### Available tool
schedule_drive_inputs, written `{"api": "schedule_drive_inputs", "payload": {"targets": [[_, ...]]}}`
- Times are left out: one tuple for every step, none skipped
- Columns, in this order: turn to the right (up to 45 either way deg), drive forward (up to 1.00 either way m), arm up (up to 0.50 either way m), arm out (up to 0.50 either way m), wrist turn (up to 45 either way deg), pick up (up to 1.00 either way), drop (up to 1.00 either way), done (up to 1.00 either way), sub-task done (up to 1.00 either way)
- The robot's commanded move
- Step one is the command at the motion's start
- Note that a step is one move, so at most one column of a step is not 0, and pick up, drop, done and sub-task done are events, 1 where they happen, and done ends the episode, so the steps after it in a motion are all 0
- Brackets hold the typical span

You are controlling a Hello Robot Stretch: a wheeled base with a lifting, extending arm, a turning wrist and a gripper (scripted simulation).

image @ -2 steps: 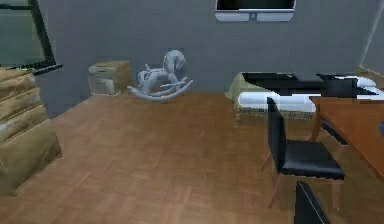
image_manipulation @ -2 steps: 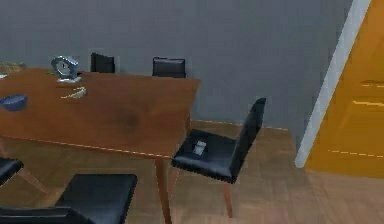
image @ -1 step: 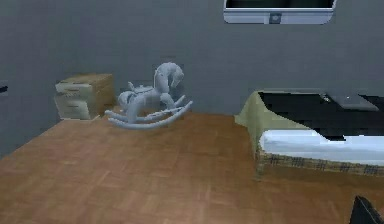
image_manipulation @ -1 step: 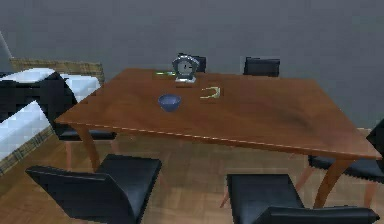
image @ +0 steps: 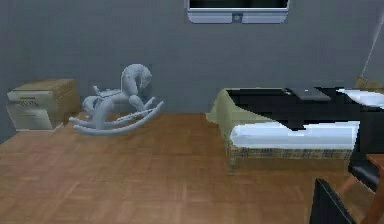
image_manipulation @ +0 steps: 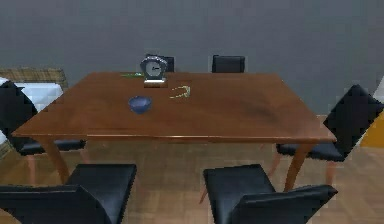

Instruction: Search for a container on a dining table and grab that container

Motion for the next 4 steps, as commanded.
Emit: {"api": "schedule_drive_inputs", "payload": {"targets": [[0.0,0.05,0.00,0.00,0.0,0.00,0.00,0.00,0.00],[-9.0,0.00,0.00,0.00,0.0,0.00,0.00,0.00,0.00],[45.0,0.00,0.00,0.00,0.0,0.00,0.00,0.00,0.00],[45.0,0.00,0.00,0.00,0.0,0.00,0.00,0.00,0.00]]}}
